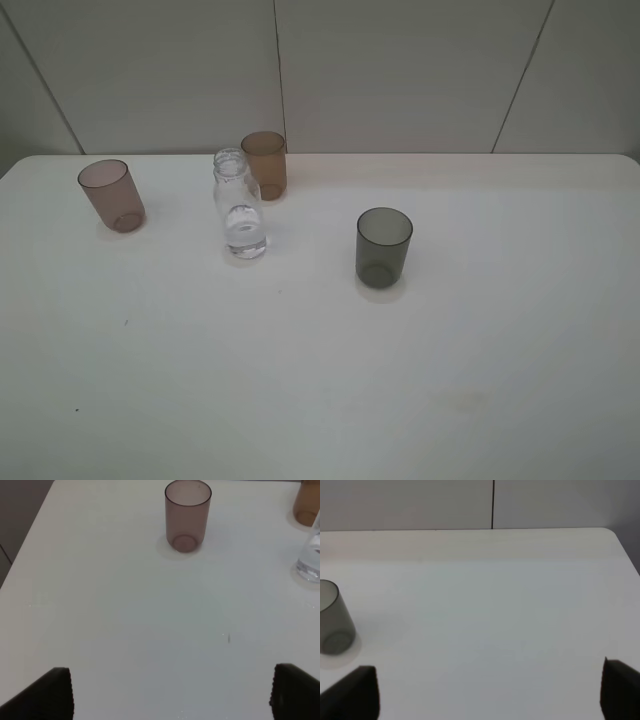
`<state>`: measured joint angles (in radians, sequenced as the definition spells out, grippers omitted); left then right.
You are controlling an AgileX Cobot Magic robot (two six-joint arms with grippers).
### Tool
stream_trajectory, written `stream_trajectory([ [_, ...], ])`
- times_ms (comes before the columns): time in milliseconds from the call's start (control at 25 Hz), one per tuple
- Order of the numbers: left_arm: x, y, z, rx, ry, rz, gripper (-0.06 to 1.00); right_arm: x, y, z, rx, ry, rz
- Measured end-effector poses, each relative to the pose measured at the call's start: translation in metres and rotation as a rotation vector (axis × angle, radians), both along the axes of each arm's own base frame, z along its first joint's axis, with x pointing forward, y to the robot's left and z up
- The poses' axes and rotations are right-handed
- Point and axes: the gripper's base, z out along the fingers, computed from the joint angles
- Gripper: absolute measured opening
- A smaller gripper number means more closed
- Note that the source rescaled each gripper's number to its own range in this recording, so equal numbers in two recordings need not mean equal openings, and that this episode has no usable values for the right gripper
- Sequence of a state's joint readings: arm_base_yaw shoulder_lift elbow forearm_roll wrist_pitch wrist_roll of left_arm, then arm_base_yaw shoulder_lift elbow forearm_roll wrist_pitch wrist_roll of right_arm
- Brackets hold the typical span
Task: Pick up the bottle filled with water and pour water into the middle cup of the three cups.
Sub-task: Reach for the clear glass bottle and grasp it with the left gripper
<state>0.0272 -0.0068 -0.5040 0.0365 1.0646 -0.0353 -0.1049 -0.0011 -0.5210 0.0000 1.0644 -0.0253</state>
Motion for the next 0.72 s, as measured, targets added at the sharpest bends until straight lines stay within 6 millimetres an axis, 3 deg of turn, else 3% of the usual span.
stream_trajectory([
  [720, 0.0000, 0.0000, 0.0000, 0.000, 0.000, 0.000, 1.00, 0.0000, 0.0000, 0.0000, 0.000, 0.000, 0.000],
])
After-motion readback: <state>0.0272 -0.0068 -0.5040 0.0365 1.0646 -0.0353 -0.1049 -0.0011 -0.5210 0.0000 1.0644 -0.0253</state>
